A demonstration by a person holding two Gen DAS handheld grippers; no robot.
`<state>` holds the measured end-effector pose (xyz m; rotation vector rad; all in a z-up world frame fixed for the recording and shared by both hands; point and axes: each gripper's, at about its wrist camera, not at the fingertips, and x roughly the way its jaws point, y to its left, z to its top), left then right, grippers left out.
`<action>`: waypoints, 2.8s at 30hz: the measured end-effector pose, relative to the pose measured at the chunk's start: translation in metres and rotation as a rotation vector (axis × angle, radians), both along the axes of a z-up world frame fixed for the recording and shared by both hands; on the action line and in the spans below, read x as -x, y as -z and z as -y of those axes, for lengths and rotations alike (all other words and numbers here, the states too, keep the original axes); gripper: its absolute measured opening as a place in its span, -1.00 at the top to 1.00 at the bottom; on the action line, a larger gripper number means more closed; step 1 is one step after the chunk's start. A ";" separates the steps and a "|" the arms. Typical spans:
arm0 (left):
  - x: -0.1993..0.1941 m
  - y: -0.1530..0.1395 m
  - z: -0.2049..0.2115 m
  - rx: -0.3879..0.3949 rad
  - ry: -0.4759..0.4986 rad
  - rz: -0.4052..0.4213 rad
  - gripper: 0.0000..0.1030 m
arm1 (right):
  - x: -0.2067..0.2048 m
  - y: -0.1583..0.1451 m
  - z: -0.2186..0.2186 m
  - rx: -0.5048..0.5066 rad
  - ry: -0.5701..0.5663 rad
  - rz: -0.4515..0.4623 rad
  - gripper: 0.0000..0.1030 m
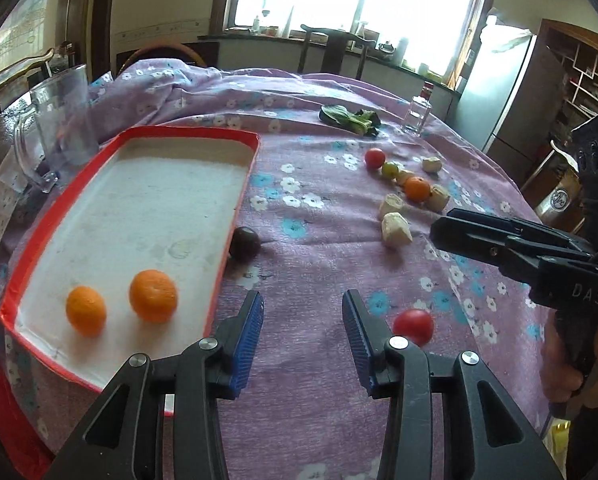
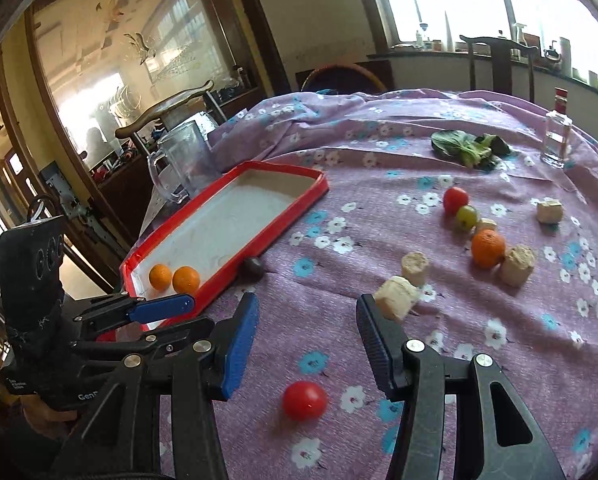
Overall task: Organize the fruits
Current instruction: 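Withdraw both tools from the tray back over the table, then lower the left tool onto the dark plum while the right tool reaches a beige cube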
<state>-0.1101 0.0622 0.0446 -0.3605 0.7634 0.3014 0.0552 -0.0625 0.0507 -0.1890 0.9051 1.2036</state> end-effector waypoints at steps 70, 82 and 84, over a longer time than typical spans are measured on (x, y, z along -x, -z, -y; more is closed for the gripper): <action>-0.110 0.034 -0.027 -0.003 -0.202 -0.016 -0.07 | -0.050 0.063 -0.005 0.072 0.070 -0.056 0.33; -0.112 0.030 -0.005 -0.066 -0.021 0.033 0.16 | -0.047 0.066 -0.009 0.076 0.060 -0.068 0.32; -0.109 0.032 -0.009 -0.077 -0.067 0.013 -0.23 | -0.047 0.066 -0.010 0.076 0.060 -0.071 0.32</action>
